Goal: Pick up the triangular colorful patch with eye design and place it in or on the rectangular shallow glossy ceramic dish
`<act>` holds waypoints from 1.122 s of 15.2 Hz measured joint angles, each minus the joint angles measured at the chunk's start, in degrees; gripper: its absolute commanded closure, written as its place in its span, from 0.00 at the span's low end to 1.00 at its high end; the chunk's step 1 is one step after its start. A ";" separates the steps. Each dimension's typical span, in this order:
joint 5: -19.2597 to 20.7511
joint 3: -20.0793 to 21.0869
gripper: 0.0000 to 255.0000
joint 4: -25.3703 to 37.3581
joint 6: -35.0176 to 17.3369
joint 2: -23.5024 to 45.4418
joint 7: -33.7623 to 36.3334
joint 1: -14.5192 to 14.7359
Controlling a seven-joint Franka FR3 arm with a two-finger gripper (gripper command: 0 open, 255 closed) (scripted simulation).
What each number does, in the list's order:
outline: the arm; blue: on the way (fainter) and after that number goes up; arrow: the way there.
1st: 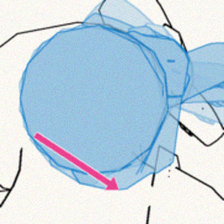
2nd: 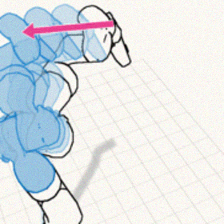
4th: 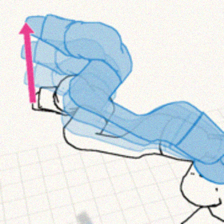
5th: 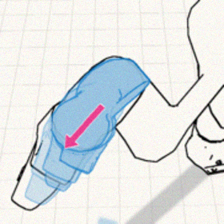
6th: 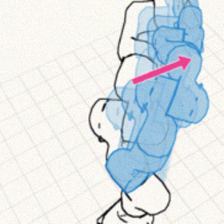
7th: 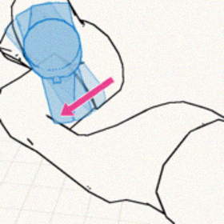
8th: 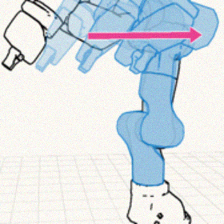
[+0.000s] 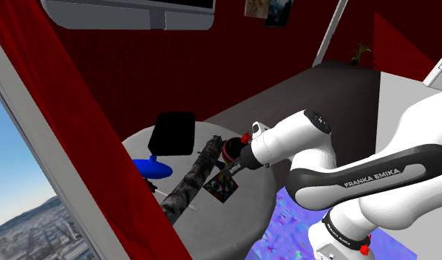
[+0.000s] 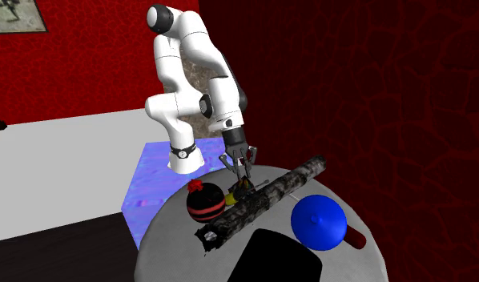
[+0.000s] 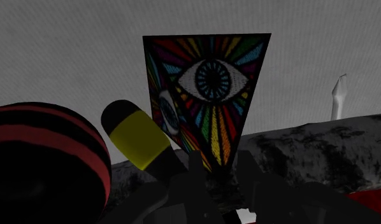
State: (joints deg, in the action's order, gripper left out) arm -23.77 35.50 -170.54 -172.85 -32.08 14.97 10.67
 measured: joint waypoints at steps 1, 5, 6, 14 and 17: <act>0.01 0.03 1.00 0.03 -0.02 0.04 0.01 -0.03; 0.09 -1.21 1.00 0.74 4.16 -3.33 -0.27 0.60; 0.25 -1.50 1.00 1.17 5.06 -3.80 -0.44 0.49; 1.37 -4.25 1.00 4.26 14.68 -10.48 -1.11 0.74; 1.89 -5.33 1.00 5.45 18.28 -12.91 -1.31 0.79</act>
State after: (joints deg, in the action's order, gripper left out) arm -21.88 30.18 -165.08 -154.57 -44.99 13.66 11.46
